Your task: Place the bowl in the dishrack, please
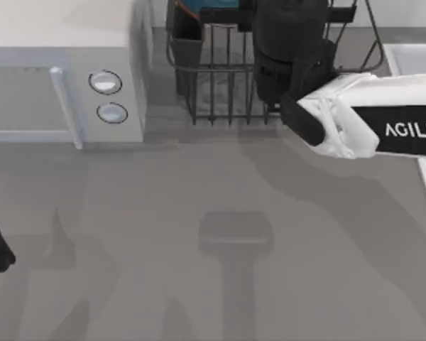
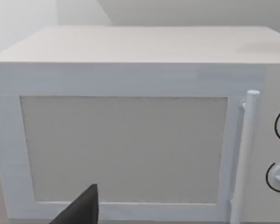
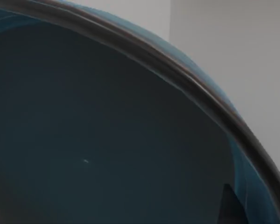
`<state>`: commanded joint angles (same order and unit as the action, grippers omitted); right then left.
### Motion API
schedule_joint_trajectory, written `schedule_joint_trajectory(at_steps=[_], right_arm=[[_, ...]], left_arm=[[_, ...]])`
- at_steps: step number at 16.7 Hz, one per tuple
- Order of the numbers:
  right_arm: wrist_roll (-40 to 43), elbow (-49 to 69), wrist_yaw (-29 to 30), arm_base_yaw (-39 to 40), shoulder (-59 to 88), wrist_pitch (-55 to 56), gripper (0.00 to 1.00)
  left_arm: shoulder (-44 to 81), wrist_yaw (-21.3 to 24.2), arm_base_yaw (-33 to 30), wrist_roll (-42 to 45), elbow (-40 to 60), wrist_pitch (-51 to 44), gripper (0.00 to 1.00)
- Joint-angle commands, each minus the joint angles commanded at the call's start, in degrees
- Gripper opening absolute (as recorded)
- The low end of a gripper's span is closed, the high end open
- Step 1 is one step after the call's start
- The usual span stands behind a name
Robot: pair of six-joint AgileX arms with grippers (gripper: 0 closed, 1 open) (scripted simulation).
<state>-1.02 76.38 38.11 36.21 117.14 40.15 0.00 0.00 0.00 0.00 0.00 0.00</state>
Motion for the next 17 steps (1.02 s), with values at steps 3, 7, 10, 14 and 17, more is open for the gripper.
schedule_joint_trajectory(at_steps=[3, 7, 10, 14, 17], right_arm=[[0.0, 0.0, 0.0, 0.0, 0.0, 0.0, 0.0], [0.0, 0.0, 0.0, 0.0, 0.0, 0.0, 0.23], [0.0, 0.0, 0.0, 0.0, 0.0, 0.0, 0.45], [0.0, 0.0, 0.0, 0.0, 0.0, 0.0, 0.75], [0.0, 0.0, 0.0, 0.0, 0.0, 0.0, 0.98]], left_arm=[[0.0, 0.0, 0.0, 0.0, 0.0, 0.0, 1.0], [0.0, 0.0, 0.0, 0.0, 0.0, 0.0, 1.0], [0.0, 0.0, 0.0, 0.0, 0.0, 0.0, 1.0], [0.0, 0.0, 0.0, 0.0, 0.0, 0.0, 1.0], [0.0, 0.0, 0.0, 0.0, 0.0, 0.0, 1.0]])
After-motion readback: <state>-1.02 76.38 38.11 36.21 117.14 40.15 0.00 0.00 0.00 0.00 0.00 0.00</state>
